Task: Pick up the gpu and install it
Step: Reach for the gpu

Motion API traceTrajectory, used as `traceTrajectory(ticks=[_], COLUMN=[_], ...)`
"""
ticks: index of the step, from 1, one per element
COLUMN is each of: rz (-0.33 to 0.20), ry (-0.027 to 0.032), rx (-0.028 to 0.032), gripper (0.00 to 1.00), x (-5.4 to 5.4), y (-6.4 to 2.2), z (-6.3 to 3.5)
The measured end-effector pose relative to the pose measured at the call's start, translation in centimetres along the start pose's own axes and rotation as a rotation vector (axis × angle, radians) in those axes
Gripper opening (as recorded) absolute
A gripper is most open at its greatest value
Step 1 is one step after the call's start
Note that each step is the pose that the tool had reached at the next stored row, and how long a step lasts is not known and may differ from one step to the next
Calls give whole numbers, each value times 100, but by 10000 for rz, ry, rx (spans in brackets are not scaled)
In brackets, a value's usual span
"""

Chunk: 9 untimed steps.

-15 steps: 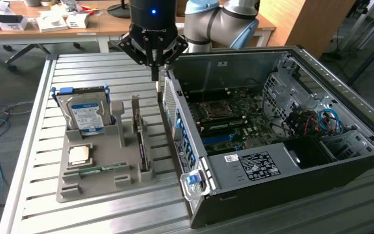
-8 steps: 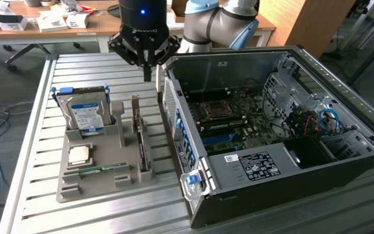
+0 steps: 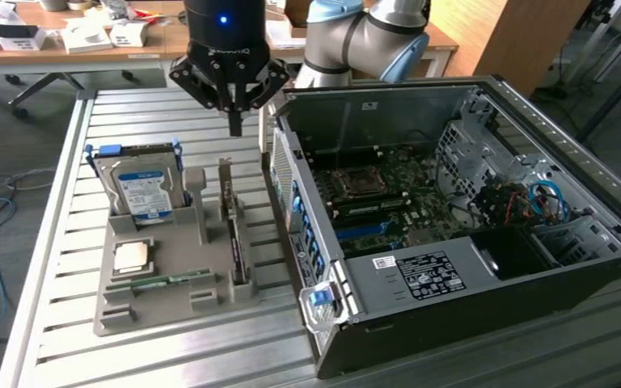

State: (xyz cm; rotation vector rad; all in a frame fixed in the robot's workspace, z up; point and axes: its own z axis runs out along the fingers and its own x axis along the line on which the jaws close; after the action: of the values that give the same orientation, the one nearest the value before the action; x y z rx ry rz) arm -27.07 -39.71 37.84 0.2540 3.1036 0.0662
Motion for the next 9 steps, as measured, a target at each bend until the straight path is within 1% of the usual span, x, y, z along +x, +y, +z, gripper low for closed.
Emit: traceTrajectory(ticks=[3, 9], rz=[16, 16], ry=[0, 0], rx=[0, 0], gripper=[11, 11], x=[31, 35], y=[-5, -5], z=[-1, -1])
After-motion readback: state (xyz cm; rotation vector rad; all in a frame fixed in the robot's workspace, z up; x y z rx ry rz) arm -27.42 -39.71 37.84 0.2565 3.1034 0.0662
